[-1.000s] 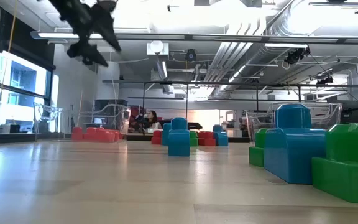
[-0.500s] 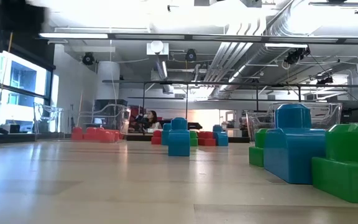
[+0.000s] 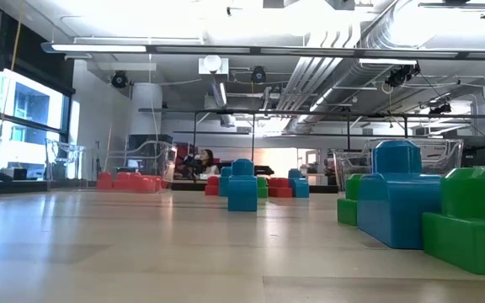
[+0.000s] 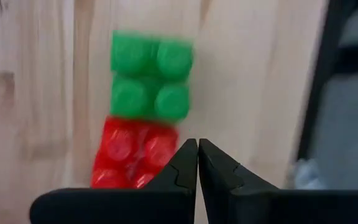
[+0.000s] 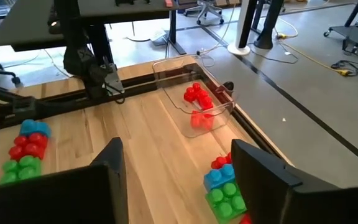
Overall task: Sort blocks
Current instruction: Put the red game piece into the top left transparent bin
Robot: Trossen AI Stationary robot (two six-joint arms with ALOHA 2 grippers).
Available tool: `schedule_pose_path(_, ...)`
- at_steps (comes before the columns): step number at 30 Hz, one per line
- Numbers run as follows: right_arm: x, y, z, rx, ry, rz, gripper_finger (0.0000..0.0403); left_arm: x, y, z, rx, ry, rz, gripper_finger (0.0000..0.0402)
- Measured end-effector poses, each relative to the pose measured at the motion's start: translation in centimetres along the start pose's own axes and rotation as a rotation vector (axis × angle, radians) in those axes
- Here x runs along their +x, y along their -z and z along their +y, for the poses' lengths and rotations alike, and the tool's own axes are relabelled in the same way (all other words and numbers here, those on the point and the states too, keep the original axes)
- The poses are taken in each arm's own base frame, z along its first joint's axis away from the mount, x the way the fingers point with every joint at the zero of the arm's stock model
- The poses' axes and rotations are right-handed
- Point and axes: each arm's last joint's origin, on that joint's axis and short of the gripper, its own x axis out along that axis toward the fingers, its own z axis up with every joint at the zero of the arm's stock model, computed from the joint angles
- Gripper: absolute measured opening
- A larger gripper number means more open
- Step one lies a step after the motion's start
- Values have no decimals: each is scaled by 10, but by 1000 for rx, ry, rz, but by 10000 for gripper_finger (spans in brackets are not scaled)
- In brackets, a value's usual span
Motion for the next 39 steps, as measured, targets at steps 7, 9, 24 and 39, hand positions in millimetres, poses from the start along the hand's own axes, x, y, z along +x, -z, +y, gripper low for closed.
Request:
schedule_pose_path(7,1,5,2,-73,-61,59,65,14,4,1,113,-94,68,0)
schedule_pose_path(9,2,10,2,-89,-73,108,19,14,2,2,125,-106,52,0)
schedule_pose_path(24,1,17,0,-90,-44,177,2,32,0,22,105,-96,114,0)
schedule_pose_path(39,1,17,0,-91,-44,179,0,23,-10,33,53,-35,91,0)
